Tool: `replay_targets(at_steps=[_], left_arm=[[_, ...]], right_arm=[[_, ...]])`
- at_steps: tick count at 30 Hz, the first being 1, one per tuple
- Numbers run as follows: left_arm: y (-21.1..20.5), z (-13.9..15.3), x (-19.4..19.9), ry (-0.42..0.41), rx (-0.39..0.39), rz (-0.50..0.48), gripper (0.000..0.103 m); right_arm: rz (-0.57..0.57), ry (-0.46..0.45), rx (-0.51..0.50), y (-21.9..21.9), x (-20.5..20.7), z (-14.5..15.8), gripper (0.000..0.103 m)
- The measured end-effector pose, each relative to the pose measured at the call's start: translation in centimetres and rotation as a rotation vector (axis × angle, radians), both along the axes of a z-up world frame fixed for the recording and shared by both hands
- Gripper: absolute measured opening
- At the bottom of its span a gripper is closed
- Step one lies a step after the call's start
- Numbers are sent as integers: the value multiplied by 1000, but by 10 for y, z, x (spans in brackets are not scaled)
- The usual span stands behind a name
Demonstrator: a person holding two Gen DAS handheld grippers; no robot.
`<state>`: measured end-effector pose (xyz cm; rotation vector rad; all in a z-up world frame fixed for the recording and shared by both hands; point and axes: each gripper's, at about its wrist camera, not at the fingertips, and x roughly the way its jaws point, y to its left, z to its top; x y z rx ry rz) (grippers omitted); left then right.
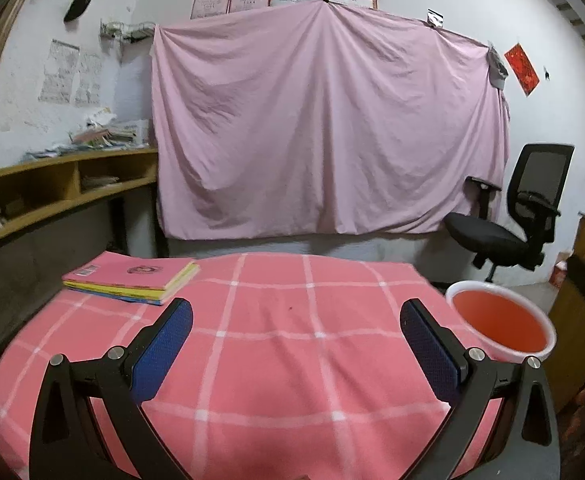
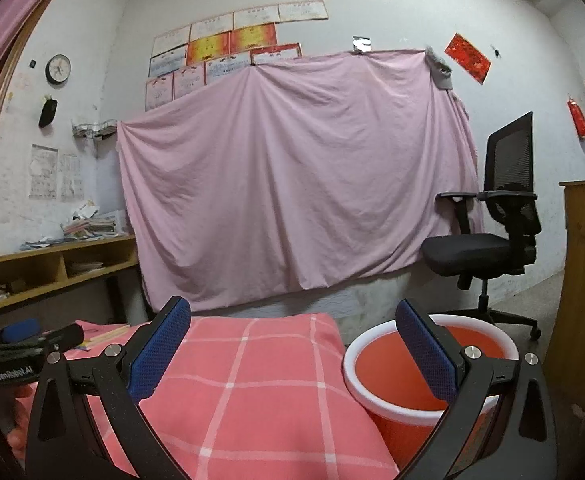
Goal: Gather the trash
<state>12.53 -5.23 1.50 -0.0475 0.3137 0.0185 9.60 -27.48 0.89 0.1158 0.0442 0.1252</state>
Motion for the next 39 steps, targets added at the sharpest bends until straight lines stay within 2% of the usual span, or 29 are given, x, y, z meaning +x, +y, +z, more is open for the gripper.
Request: replay_targets(at_steps=[6, 20, 39], left_arm=[[6, -17, -18, -4, -9, -5, 102], [23, -21, -52, -8, -35, -3, 102], [46, -29, -100, -28, -41, -17, 102]], right_arm=[[-16, -7, -15, 8, -25, -6, 103], [-46, 41, -16, 16, -46, -20, 103], [12, 69, -59, 50, -78, -27, 103]])
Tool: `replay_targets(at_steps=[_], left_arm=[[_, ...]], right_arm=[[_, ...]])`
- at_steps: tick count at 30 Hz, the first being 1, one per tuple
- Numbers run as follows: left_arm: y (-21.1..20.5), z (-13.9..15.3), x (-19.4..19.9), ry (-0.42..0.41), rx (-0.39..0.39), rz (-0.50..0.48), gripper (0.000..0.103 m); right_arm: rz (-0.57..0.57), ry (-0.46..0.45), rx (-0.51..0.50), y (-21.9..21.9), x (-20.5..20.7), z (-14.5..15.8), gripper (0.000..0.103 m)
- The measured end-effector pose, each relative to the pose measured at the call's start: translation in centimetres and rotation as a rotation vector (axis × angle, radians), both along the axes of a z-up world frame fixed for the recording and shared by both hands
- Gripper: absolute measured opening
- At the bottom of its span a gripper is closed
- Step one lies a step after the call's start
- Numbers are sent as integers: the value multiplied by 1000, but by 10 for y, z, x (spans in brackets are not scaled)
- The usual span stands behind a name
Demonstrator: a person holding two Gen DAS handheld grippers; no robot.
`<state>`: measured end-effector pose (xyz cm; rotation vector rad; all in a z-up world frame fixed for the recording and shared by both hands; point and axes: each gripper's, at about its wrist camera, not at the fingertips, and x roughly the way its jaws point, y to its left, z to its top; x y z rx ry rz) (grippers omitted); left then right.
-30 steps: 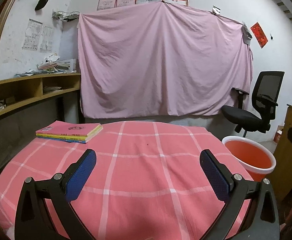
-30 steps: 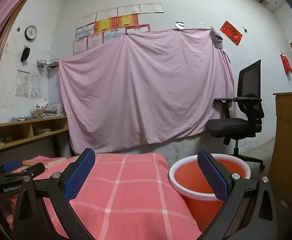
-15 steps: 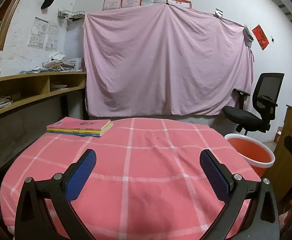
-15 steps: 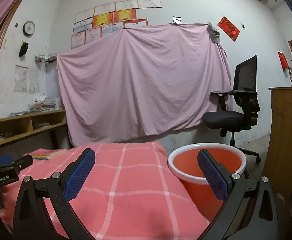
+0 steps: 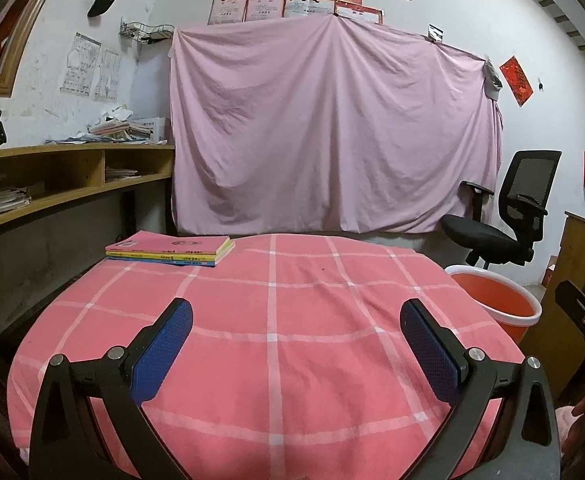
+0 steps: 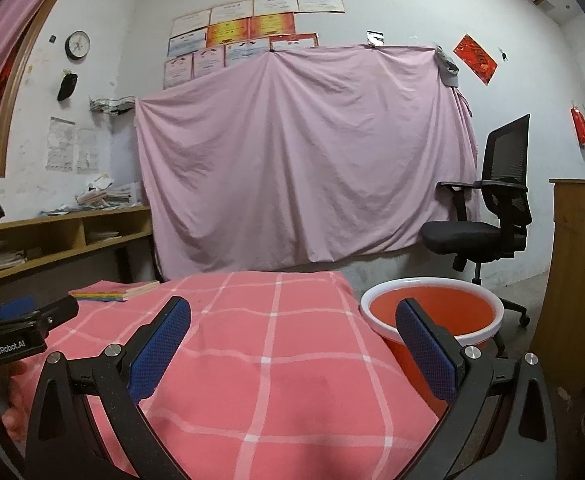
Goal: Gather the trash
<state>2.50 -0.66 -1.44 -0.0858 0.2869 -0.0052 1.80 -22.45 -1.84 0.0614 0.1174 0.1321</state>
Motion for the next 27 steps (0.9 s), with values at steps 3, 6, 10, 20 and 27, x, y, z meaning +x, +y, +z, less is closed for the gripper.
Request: replay_targets(at_steps=[3, 6, 10, 20, 27], left_arm=[[3, -2, -6, 5, -7, 3, 102], [5, -4, -11, 10, -8, 7, 102], [5, -5, -16, -1, -22, 8, 102], [6, -6, -17, 6, -26, 14, 102], [3, -9, -16, 10, -6, 20, 102]], right_arm=[[0, 5, -3, 2, -3, -2, 103], [-1, 10, 10, 1, -5, -4, 103], [4, 23, 34, 0, -5, -5, 103], [23, 72, -34, 11, 4, -16, 103], [31, 86, -51, 12, 5, -20, 103]])
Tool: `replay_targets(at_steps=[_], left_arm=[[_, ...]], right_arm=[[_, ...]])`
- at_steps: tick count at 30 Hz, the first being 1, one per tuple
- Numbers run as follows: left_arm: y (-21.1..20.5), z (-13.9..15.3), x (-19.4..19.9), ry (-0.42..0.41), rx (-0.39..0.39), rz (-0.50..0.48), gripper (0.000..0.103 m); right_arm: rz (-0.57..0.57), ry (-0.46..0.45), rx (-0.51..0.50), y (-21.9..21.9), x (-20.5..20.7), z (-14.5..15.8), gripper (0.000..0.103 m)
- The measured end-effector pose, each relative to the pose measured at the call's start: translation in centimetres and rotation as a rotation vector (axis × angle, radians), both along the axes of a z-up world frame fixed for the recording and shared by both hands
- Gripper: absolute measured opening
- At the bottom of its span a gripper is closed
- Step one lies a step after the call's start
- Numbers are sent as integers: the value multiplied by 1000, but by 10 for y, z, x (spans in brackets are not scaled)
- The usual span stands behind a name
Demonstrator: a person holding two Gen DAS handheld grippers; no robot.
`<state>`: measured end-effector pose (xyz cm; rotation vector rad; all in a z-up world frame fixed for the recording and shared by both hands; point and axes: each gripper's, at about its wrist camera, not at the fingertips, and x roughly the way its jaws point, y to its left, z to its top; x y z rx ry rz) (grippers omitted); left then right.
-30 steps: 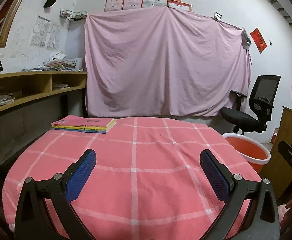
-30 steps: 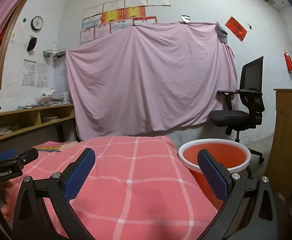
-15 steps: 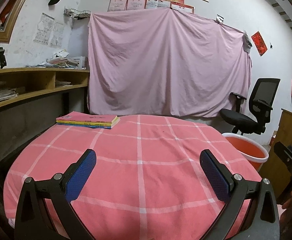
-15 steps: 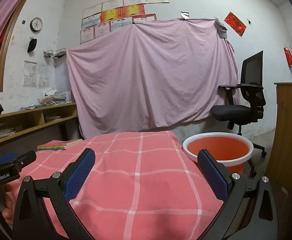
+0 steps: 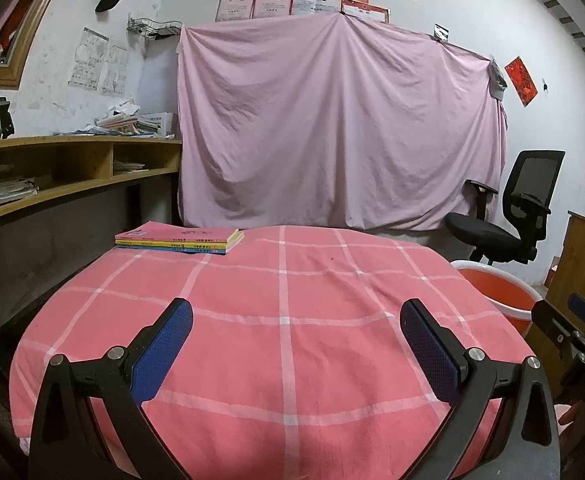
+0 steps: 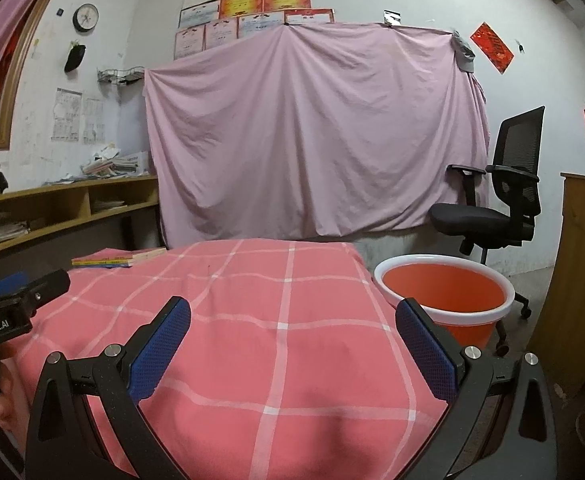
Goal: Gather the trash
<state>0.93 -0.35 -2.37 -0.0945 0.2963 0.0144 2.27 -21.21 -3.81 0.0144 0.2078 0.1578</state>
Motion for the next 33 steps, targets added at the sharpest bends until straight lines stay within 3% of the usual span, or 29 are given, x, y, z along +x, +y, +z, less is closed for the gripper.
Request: replay_targets(at_steps=[9, 33], left_arm=[[-8, -3, 2, 1, 36, -20, 102], [-12, -4, 0, -3, 24, -10, 102]], right_arm=[[-9, 4, 10, -3, 1, -1, 103], [-11, 4, 9, -3, 2, -2, 103]])
